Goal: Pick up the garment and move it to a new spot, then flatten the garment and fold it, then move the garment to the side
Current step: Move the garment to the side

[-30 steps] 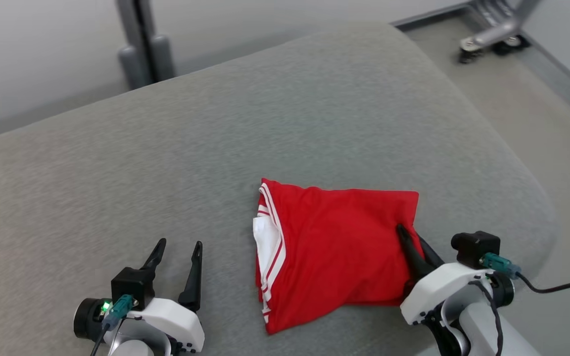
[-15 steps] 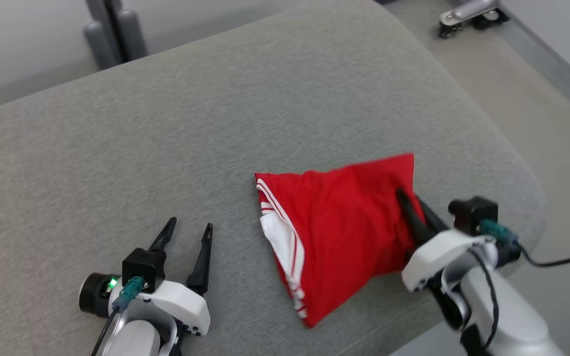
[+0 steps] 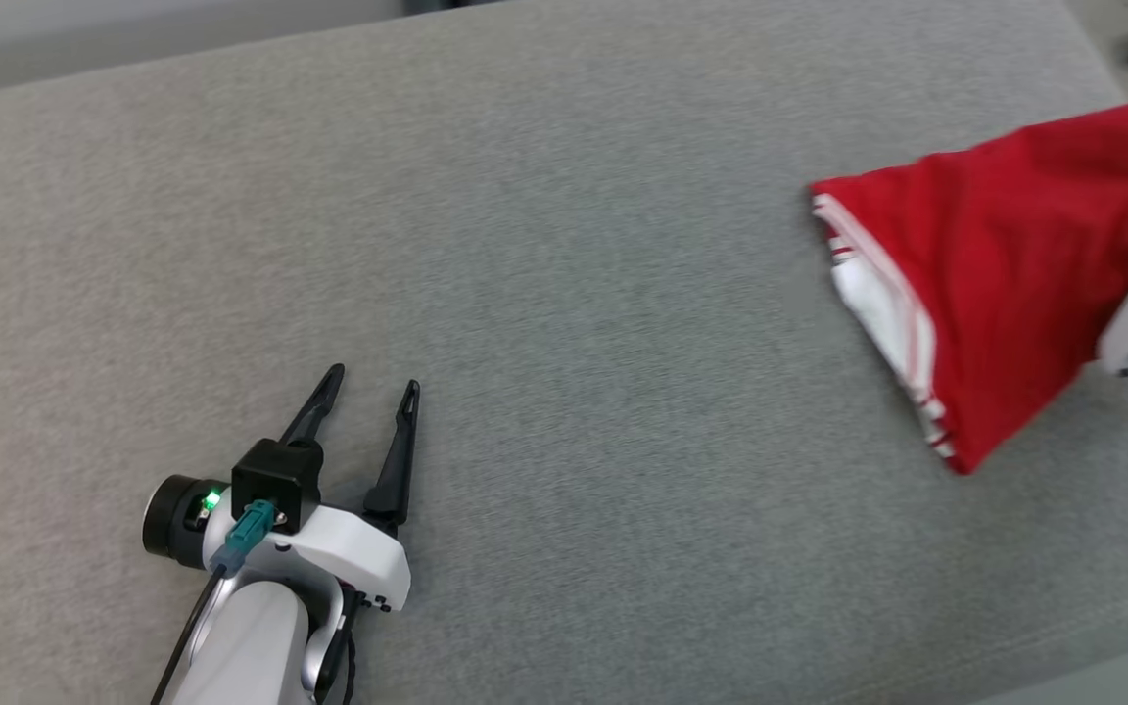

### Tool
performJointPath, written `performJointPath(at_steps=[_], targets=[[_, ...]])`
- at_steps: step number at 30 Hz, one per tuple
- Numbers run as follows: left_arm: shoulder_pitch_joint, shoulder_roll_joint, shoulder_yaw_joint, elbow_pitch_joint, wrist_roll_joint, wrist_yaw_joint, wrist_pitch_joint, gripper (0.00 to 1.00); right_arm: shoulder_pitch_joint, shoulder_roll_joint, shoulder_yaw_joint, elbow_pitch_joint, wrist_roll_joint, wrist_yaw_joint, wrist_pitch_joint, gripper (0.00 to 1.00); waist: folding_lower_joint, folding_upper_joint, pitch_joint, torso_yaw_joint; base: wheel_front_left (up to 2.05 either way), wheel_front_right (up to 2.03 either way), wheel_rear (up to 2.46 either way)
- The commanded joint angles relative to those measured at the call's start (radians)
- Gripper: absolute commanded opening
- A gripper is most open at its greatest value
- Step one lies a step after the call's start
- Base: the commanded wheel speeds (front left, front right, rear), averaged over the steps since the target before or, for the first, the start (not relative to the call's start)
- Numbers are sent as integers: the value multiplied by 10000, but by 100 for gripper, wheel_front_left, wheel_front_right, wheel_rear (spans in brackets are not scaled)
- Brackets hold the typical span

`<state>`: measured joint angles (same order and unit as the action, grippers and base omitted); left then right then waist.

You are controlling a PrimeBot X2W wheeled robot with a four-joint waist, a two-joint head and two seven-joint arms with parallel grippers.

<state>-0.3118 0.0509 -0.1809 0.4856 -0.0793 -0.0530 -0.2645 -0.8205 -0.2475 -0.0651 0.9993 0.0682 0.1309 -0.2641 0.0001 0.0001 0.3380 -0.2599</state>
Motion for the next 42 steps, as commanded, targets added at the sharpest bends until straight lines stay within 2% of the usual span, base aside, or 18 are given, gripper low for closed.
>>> performJointPath(at_steps=[1, 2, 5, 8, 9, 10, 11, 17, 18, 22, 28, 31, 42], targets=[[-114, 80, 79, 42, 106, 2, 5, 100, -281, -455, -730, 304, -603, -3, 0, 0, -1, -1, 400, 679, 0, 0, 0], [-114, 80, 79, 42, 106, 2, 5, 100, -281, -455, -730, 304, -603, -3, 0, 0, -1, -1, 400, 679, 0, 0, 0], [-211, 76, 71, -2, 120, -6, 7, 100, -455, -1049, -2185, 548, -1670, -3, 0, 0, -1, -1, 548, 1004, 0, 0, 0], [-235, 77, 84, 0, 119, 8, 10, 100, -564, -1275, -3002, 367, -2527, -3, 0, 0, -1, -1, 619, 1129, 0, 0, 0], [-236, 78, 107, 12, 104, 14, 16, 100, -583, -1306, -3263, 231, -2766, -3, -2, 5, -1, -1, 636, 1148, 0, 0, 0], [-247, 79, 119, 19, 107, 6, 18, 100, -654, -1218, -3471, 44, -2935, -4, -2, 88, -1, -1, 656, 1166, 0, 0, 0], [-245, 87, 146, 31, 120, 10, 18, 100, -650, -1161, -3691, -98, -3170, -3, -2, 100, -1, -1, 666, 1174, 0, 0, 0], [-265, 93, 340, 32, 49, 162, 16, 100, -658, -572, -4200, -1260, -3536, -3, 1, 100, -1, -1, 599, 1180, 0, 0, 0], [-215, 74, 440, -22, -22, 230, 15, 100, -532, -295, -4171, -1765, -3508, -3, 1, 100, -1, -1, 471, 1205, 0, 0, 0], [-51, 41, 606, -129, -104, 291, 2, 100, 35, 325, -3584, -2853, -3074, -3, 2, 100, -1, -1, 109, 1350, 0, 0, 0], [285, 23, 877, -220, -382, 395, 2, 100, 1439, 1052, -2801, -4167, -1784, -1, 0, 100, -1, -1, -517, 1663, 0, 0, 0], [530, 26, 1014, -237, -511, 486, 2, 100, 2132, 1227, -2341, -4641, -1330, -4, 0, 100, -1, -1, -874, 1814, 0, 0, 0], [1622, 24, 1480, -61, -812, 664, 2, 100, 4590, 1683, -829, -4715, -677, -3, 0, 100, -1, -1, -2395, 2359, 0, 0, 0]])
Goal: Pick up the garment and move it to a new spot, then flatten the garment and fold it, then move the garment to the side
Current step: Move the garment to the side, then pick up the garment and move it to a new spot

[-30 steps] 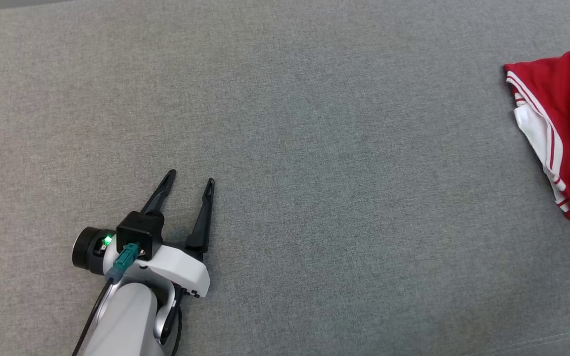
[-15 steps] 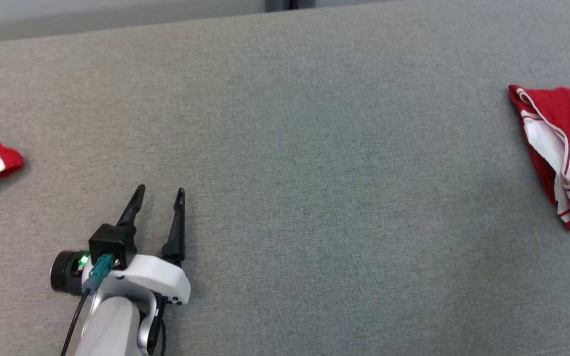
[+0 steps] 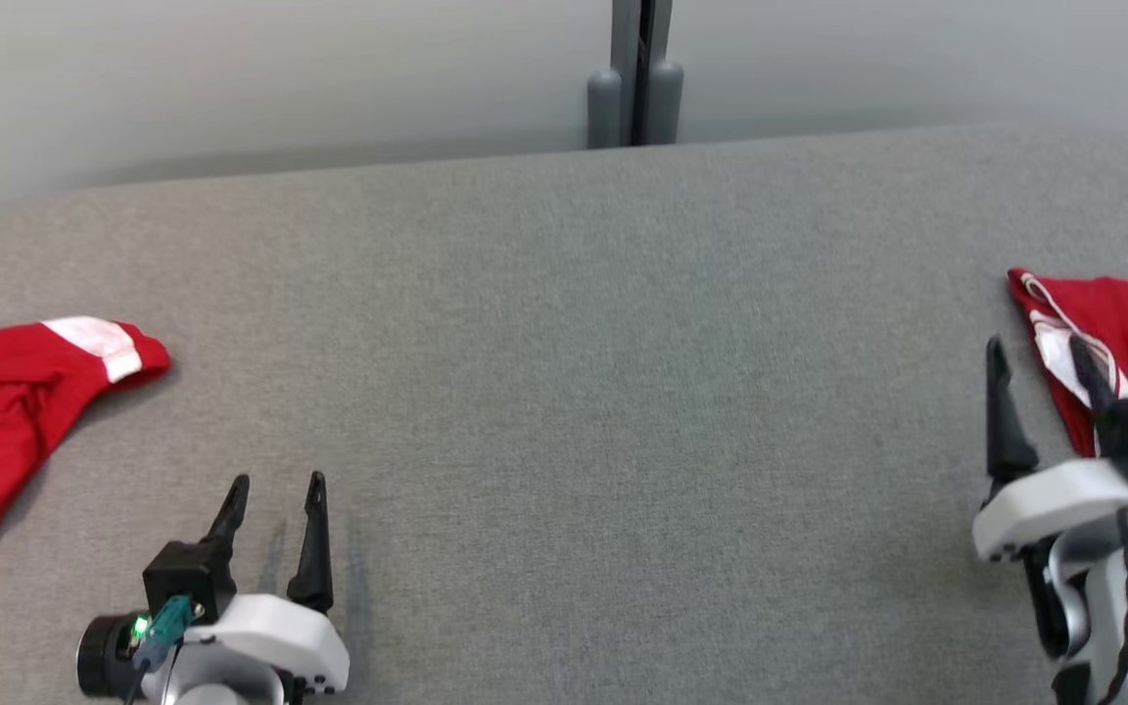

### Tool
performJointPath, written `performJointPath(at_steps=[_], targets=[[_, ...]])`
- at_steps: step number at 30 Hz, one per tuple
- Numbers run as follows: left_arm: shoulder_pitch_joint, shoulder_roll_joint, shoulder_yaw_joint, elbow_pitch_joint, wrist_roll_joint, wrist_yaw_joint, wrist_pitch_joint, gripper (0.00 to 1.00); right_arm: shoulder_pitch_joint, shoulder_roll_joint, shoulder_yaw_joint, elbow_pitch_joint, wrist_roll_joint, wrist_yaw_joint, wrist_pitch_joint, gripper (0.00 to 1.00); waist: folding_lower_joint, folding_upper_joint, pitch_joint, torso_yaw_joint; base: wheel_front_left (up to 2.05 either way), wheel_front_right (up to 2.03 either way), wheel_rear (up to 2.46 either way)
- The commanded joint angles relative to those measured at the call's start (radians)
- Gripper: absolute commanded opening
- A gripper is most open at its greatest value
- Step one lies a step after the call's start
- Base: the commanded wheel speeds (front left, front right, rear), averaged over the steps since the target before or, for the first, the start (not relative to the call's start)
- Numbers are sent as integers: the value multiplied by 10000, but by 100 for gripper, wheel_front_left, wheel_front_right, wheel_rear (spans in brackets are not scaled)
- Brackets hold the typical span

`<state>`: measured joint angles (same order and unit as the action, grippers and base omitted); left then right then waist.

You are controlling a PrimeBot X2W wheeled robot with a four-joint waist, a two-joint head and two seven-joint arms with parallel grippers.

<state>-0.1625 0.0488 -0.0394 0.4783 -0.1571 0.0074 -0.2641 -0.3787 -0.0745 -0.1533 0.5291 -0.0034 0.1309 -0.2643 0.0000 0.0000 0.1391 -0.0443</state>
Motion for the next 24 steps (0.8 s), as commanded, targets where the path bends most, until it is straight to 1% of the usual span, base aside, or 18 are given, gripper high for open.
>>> performJointPath(at_steps=[1, 3, 5, 14, 18, 24], targets=[[248, 43, 106, 41, -43, 51, -1, 100, 378, 5, 152, -27, 84, -3, 2, 100, 0, 0, -553, 238, 0, 0, 0], [472, 38, 177, 34, -67, 51, -1, 100, 812, 76, 349, 13, 136, -3, 2, 100, 0, 0, -831, 297, 0, 0, 0], [597, 41, 188, 49, -60, 54, -1, 100, 999, 98, 420, 44, 199, -3, 2, 100, 0, 0, -983, 328, 0, 0, 0], [1354, 46, 439, 165, -61, 191, -1, 100, 2090, 204, 1351, 73, 456, -3, 2, 100, 0, 0, -1801, 480, 0, 0, 0], [1597, 50, 611, 22, 8, 181, -1, 100, 2306, 207, 1630, -92, 736, -3, 2, 100, 0, 0, -2018, 462, 0, 0, 0], [1837, 42, 832, -150, 182, 27, -1, 100, 2576, 207, 1845, -246, 1090, -3, 2, 100, 0, 0, -2221, 473, 0, 0, 0]])
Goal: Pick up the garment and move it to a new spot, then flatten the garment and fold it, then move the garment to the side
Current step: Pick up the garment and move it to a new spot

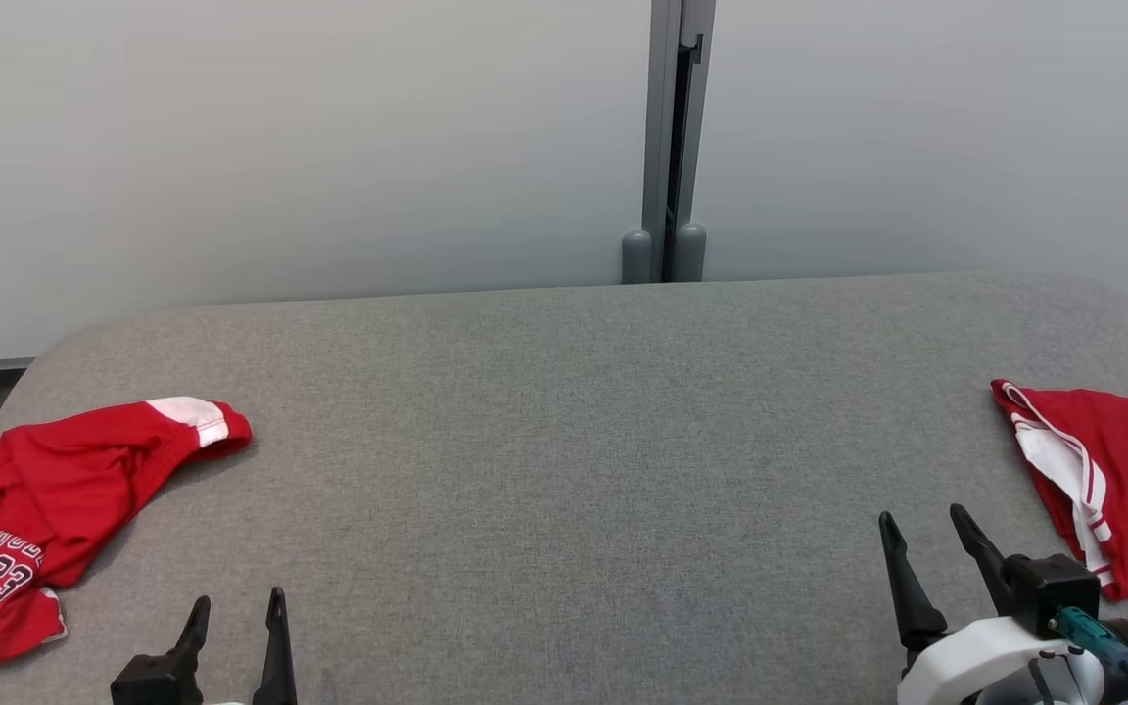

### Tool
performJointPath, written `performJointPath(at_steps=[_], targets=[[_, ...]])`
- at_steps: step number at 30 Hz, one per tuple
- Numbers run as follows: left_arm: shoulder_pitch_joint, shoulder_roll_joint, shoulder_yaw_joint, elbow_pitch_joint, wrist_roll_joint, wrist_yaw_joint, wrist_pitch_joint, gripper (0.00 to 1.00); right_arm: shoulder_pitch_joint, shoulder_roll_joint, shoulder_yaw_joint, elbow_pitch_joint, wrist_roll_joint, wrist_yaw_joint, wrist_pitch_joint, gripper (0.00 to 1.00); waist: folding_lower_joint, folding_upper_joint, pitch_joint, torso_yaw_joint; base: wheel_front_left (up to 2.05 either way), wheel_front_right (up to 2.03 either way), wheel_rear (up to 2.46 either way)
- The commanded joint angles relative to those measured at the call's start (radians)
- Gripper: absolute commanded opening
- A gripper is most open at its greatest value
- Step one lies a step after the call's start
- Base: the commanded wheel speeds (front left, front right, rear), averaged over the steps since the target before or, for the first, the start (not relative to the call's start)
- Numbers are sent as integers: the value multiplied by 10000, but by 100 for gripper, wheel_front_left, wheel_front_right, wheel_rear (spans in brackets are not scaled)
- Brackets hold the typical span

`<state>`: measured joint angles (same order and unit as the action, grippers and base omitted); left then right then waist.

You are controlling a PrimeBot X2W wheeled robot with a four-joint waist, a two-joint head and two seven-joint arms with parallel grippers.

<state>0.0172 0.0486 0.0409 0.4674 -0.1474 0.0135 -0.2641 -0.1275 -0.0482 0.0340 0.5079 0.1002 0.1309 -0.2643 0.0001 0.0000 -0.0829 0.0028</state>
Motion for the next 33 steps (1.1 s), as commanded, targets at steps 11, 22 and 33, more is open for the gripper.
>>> performJointPath(at_steps=[11, 22, 33], targets=[[38, 45, -66, -188, -42, -8, -1, 100, 162, -55, 60, -263, 233, -3, 2, 100, -1, 0, 111, 42, 0, 0, 0], [-278, 47, -144, -322, 61, 60, -1, 100, 89, -55, 423, -303, 529, -1, 2, 100, -1, 0, 396, 1522, 0, 0, 0], [-121, 41, 337, -341, 331, -18, -1, 100, -33, -53, 1319, -168, 903, -1, 2, 100, -1, 0, 499, 3775, 0, 0, 0]])
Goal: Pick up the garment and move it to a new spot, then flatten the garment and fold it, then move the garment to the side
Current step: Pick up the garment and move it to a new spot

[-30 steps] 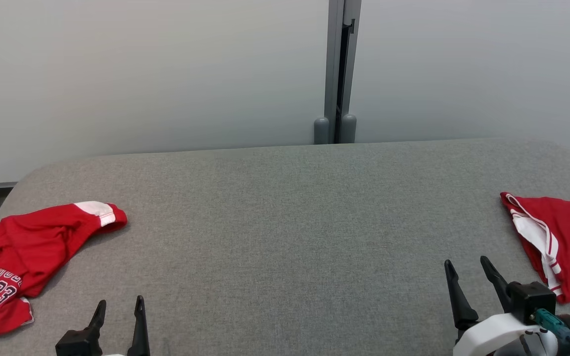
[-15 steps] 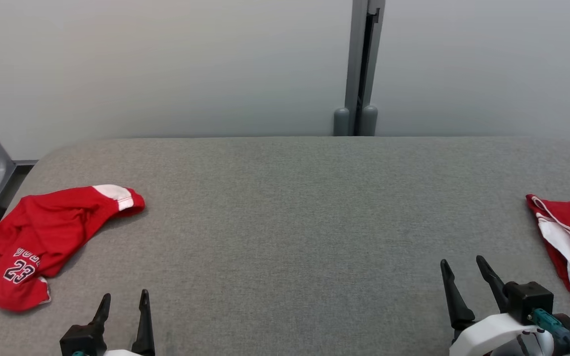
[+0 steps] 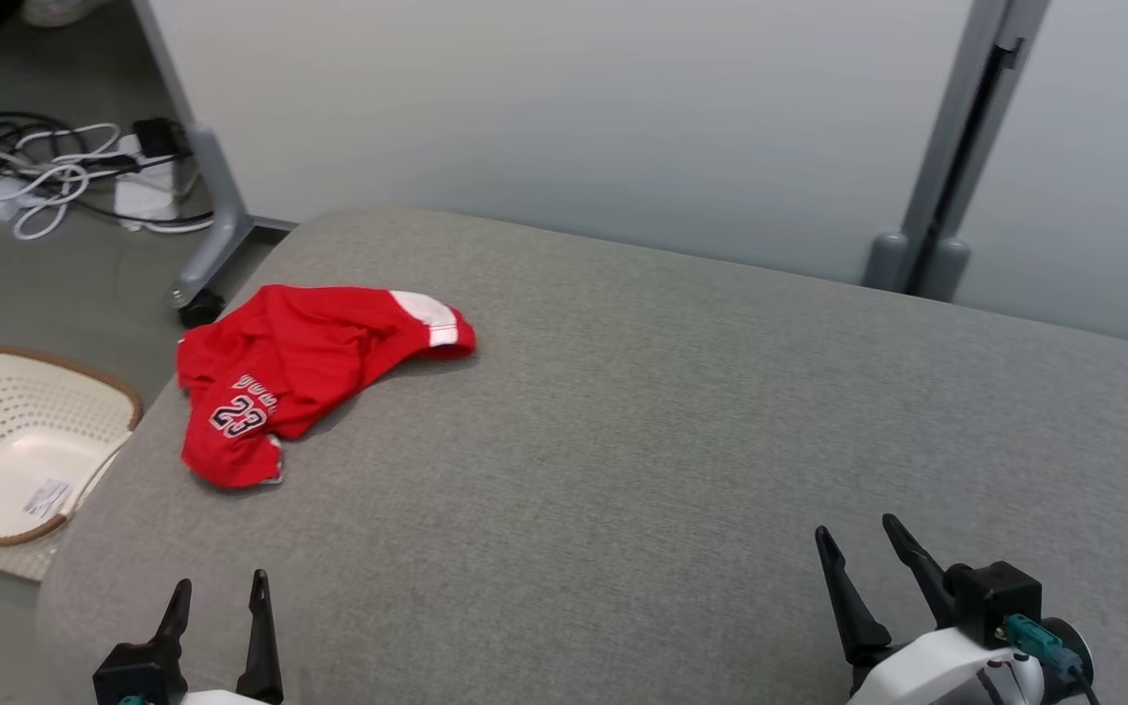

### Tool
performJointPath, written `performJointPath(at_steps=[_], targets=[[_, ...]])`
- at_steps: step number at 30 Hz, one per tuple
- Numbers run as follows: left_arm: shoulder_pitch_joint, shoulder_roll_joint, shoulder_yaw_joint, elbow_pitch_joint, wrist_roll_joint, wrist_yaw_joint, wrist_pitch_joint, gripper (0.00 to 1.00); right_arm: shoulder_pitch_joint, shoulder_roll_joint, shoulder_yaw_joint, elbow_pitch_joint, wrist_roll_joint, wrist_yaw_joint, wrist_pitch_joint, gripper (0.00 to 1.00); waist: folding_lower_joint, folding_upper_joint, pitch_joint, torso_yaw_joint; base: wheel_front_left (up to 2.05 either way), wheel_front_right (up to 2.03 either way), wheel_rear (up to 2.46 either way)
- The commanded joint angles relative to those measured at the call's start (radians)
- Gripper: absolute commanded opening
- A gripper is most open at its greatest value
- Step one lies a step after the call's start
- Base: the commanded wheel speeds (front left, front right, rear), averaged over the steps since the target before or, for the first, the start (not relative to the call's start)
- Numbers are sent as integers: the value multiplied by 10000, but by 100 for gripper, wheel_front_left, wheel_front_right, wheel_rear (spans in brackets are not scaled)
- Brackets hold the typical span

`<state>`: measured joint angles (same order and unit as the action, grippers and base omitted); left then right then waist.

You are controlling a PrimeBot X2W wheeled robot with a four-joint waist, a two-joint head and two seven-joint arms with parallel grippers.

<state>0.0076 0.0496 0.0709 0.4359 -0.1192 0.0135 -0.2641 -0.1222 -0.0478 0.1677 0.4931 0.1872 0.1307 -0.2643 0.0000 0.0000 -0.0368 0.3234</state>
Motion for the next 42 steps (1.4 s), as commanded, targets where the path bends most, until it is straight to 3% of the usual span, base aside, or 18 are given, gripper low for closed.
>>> performJointPath(at_steps=[1, 7, 21, 30, 35, 42], targets=[[-2, 34, 73, -17, 47, -21, -1, 100, -85, -64, 22, -35, 77, -1, 2, 100, 0, 0, 34, 758, 0, 0, 0], [88, 34, 253, 21, 67, -74, -1, 100, -96, -59, 217, -60, 225, -1, 2, 100, 0, 0, 35, 1722, 0, 0, 0], [-18, 34, 341, 134, -321, -72, -1, 100, -456, -70, 414, 5, 109, -1, 2, 100, 0, 0, 433, 1838, 0, 0, 0], [-1877, 28, 418, 1263, -1216, -658, 1, 100, -880, -67, 46, -160, -811, 1, 2, 100, 0, 0, 1739, 1007, 0, 0, 0], [-3188, 123, 546, 2025, -1020, -834, -2, 100, -1204, -207, -9, -343, -1184, -1, 2, 100, 0, 0, 2430, 589, 0, 0, 0], [-5543, 877, 461, 3851, -886, -1264, -2, 100, -1823, -570, 126, -713, -1255, -1, 3, 100, 0, 0, 3418, -173, 0, 0, 0]])
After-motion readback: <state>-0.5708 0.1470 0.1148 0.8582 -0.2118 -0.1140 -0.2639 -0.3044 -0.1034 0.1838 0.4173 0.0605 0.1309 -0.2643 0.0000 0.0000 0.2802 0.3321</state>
